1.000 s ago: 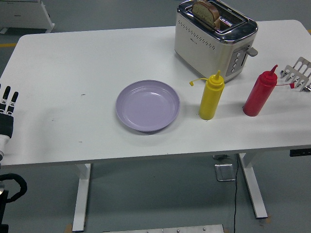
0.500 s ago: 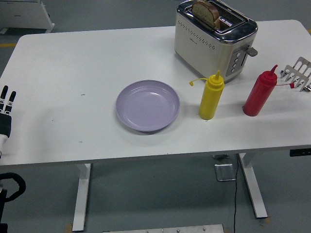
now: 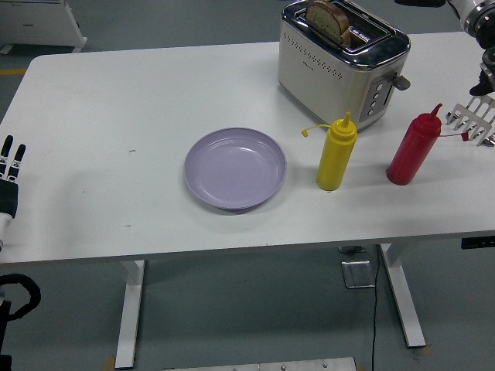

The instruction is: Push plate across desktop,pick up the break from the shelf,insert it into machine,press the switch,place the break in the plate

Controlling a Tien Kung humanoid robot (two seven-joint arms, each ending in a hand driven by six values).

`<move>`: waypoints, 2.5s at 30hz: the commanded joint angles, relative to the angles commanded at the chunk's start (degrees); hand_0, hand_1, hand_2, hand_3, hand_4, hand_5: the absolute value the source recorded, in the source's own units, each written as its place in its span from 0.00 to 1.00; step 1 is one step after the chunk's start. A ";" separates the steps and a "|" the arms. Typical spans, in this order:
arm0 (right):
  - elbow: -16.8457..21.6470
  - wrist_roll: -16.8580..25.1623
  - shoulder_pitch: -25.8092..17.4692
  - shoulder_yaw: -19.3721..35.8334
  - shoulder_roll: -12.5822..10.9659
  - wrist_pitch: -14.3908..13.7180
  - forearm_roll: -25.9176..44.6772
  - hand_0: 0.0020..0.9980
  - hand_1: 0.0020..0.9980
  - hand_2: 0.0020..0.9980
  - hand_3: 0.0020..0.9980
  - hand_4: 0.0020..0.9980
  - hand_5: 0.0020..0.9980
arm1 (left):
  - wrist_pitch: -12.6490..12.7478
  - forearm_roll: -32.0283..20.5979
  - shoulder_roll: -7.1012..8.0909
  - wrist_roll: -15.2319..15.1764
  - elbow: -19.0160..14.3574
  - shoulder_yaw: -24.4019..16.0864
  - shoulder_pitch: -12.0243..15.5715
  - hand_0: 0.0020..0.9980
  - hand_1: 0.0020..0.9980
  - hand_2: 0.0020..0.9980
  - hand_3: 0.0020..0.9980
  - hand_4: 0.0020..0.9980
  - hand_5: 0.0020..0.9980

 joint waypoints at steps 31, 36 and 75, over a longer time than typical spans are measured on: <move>-11.14 -6.56 7.97 -4.01 11.86 2.30 -9.05 0.82 0.78 0.78 0.85 0.86 0.46 | 0.07 0.08 0.44 0.12 0.33 0.35 -0.46 0.86 0.86 0.92 0.84 0.59 1.00; -12.51 -7.31 8.54 -4.30 12.95 1.43 -11.75 0.80 0.77 0.78 0.85 0.86 0.45 | 0.10 0.06 0.61 0.09 0.33 0.44 -0.59 0.86 0.86 0.92 0.84 0.59 1.00; -25.54 -7.60 12.64 -8.66 21.34 -2.03 -22.30 0.58 0.60 0.61 0.73 0.78 0.37 | 0.13 0.07 0.92 0.00 0.54 0.52 -1.49 0.86 0.86 0.92 0.84 0.59 1.00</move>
